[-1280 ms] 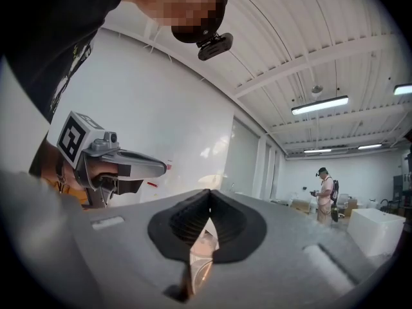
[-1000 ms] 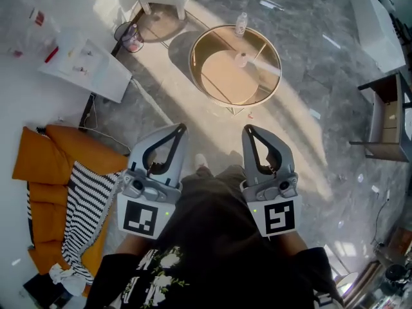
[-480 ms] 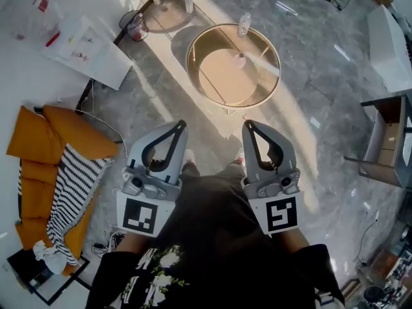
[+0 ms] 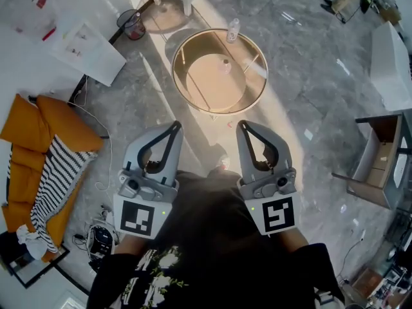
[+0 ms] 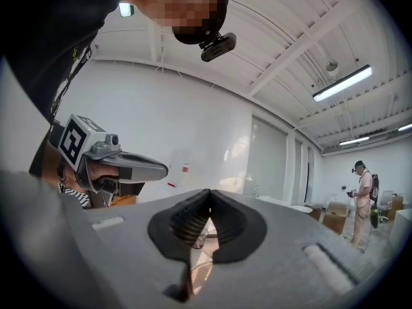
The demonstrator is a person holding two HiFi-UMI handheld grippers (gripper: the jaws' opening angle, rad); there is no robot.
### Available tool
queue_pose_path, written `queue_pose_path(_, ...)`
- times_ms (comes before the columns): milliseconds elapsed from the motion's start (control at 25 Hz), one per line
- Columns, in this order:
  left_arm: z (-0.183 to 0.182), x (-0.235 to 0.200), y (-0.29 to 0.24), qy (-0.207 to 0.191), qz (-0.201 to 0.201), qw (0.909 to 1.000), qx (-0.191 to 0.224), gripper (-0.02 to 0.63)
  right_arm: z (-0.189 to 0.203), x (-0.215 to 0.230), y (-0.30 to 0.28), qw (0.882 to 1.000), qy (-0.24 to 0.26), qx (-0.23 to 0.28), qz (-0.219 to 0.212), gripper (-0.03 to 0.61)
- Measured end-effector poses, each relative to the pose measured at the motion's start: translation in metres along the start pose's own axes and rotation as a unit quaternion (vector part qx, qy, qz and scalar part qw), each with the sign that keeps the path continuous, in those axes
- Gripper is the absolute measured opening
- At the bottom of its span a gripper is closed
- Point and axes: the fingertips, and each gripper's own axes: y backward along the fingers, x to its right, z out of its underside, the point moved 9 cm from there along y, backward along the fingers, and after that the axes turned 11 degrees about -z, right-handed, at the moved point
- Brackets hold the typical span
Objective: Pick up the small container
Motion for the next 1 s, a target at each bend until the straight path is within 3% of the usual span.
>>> queue_pose_path(320, -0.004, 0.069, -0.021, 0.001, -0.051, 0.9986, -0.013, 0.012, 0.019, 0.053, 0.054, 0.999, 0.002, 0.002, -0.04, -0.005)
queue_pose_path(600, 0.002, 0.068, -0.025, -0.009, -0.099, 0.9942, -0.043, 0.012, 0.037, 0.071, 0.044, 0.997, -0.018, 0.012, -0.073, -0.005)
queue_pose_path(1000, 0.025, 0.061, -0.115, 0.003, -0.072, 0.9964, -0.045, 0.012, 0.064, 0.14, 0.015, 0.998, -0.023, -0.009, -0.065, -0.005)
